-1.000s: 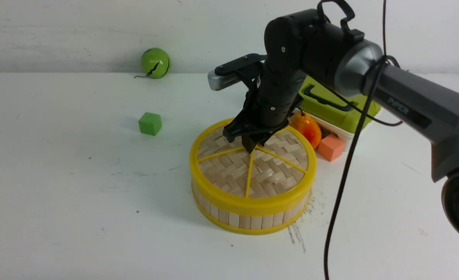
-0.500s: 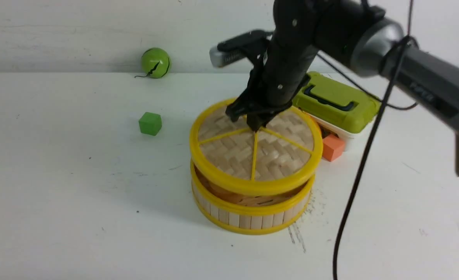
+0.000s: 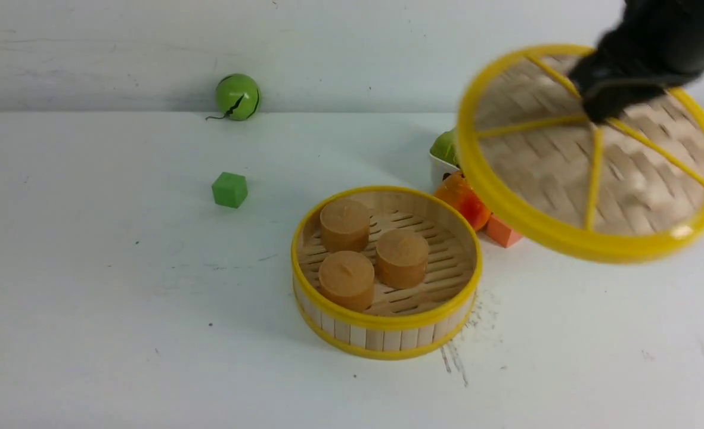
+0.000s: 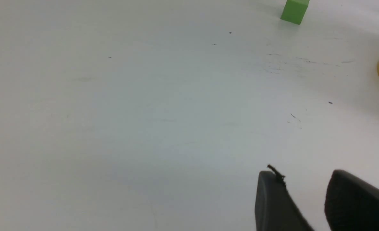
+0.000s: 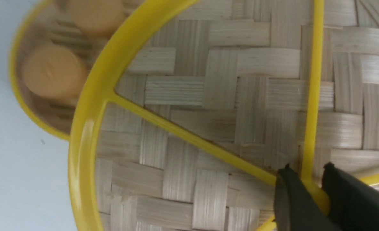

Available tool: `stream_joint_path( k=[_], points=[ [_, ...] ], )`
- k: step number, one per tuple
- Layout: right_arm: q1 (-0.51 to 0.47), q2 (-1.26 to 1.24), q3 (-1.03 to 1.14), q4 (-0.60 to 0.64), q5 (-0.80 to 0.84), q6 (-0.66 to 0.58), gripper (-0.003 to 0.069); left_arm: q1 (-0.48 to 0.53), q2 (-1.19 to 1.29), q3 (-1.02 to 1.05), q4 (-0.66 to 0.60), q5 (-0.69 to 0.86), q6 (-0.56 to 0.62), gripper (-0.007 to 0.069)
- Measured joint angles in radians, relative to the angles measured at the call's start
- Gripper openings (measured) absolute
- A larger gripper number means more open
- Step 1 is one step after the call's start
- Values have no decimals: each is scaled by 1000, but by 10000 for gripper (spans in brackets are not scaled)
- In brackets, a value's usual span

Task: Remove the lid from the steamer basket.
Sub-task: Use the right arm to place the steamer lid on the table

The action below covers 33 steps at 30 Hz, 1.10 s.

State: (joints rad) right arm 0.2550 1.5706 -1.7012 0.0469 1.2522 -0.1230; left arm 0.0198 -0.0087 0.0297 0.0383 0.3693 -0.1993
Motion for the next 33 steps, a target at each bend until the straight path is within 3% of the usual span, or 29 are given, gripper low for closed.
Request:
stream_joint_path(
  k=[3,9,18,25,29,33],
  points=[
    [-84,-53,217,42,-58,-1,111,0,0,0,0,0,0,239],
    [-118,11,453,89,-309,-8,111,0,0,0,0,0,0,239],
    [-118,193,486,95,-541,-11,111,0,0,0,0,0,0,239],
    [-125,235,483,92,-583,1,120,0,0,0,0,0,0,239],
    [-125,235,483,94,-582,8,181,0,0,0,0,0,0,239],
    [-125,199,442,96,-481,31,341,0,0,0,0,0,0,239]
  ],
)
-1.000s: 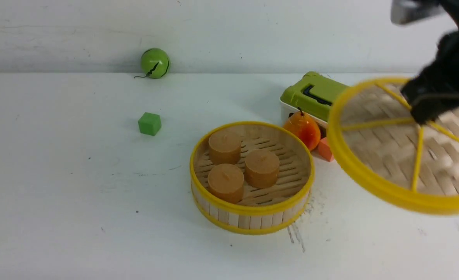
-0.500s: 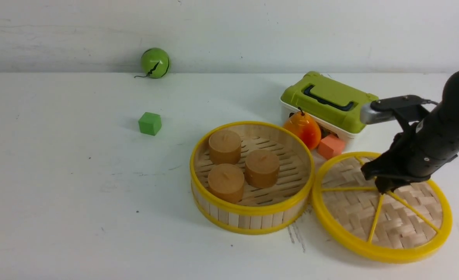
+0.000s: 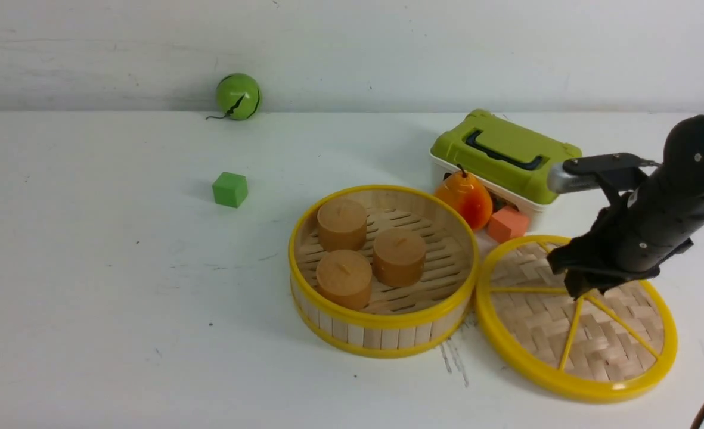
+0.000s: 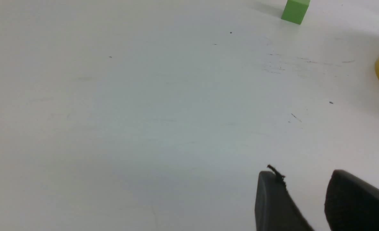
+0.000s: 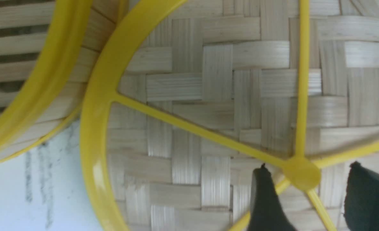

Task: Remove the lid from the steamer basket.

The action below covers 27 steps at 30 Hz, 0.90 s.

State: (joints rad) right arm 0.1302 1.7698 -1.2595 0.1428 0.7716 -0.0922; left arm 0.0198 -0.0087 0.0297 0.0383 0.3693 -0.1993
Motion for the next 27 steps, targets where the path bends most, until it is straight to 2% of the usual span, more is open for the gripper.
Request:
stream_joint_path(
  k=[3,6,8,11,12,14,16,18,22,27],
  points=[
    [0,-85,-30,0,55,0,377,0,0,0,0,0,0,239],
    [0,-224,-39,0,65,0,363,0,0,0,0,0,0,239],
    [0,-333,-39,0,70,0,326,0,0,0,0,0,0,239],
    [0,-538,-24,13,75,1,199,0,0,0,0,0,0,239],
    [0,-549,-22,15,75,1,191,0,0,0,0,0,0,239],
    [0,-666,35,23,79,1,72,0,0,0,0,0,0,239],
    [0,-731,80,23,85,2,6,0,0,0,0,0,0,239],
    [0,-797,125,26,86,2,-18,0,0,0,0,0,0,239],
    [0,-910,197,52,71,2,-20,0,0,0,0,0,0,239],
    [0,-1144,330,128,-31,-39,-20,0,0,0,0,0,0,239]
  ],
)
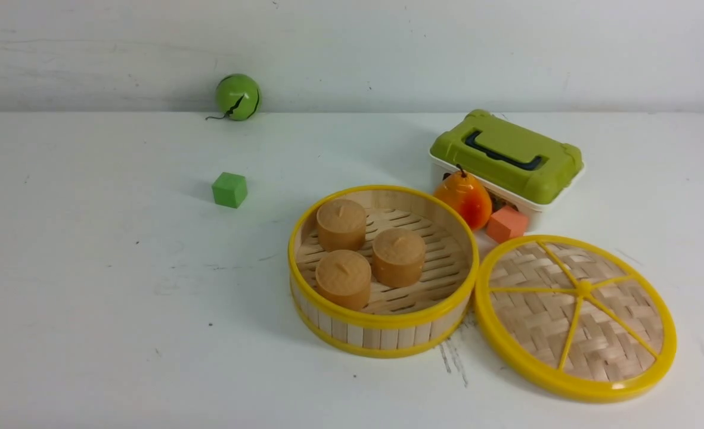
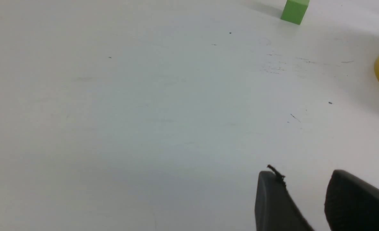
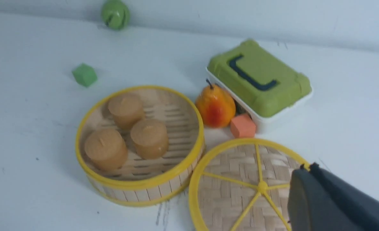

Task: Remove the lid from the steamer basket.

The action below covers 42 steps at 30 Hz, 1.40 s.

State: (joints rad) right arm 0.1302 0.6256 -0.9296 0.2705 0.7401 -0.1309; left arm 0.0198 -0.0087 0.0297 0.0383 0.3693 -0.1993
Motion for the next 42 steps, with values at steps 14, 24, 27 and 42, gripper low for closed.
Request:
stream_joint_path(
  k=[14,24,27,42],
  points=[
    [0,-145,194,63,-151,-25,-13,0,0,0,0,0,0,239],
    [0,-147,203,47,-149,-27,-6,0,0,0,0,0,0,239],
    [0,-147,237,45,-189,-30,-6,0,0,0,0,0,0,240],
    [-168,-481,862,-232,-560,211,-4,0,0,0,0,0,0,240]
  ],
)
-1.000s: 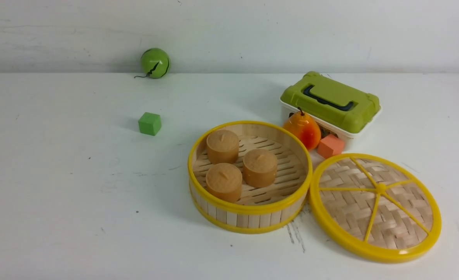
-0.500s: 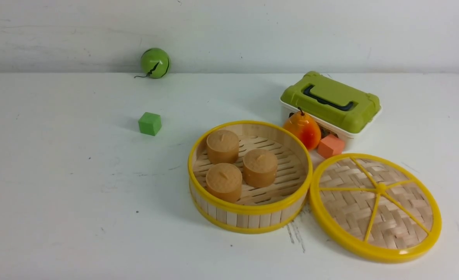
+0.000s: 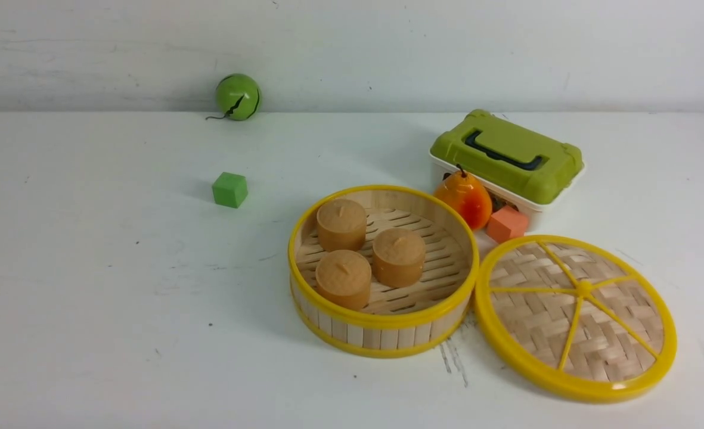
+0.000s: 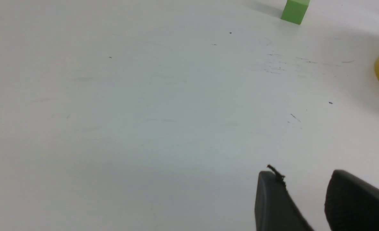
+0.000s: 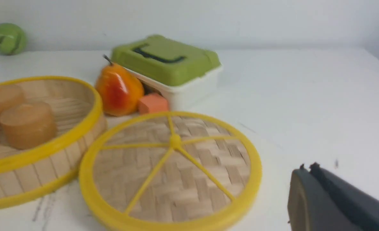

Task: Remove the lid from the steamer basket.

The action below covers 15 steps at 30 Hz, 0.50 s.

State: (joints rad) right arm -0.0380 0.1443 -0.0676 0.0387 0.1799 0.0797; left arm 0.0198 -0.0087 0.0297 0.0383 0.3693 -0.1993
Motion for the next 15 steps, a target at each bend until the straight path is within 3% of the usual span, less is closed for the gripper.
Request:
stream_joint_path(
  k=[5,15],
  points=[
    [-66,-122,92,-63,98,156,-20,0,0,0,0,0,0,240],
    [-34,-155,86,-72,211,166,-22,0,0,0,0,0,0,240]
  ],
)
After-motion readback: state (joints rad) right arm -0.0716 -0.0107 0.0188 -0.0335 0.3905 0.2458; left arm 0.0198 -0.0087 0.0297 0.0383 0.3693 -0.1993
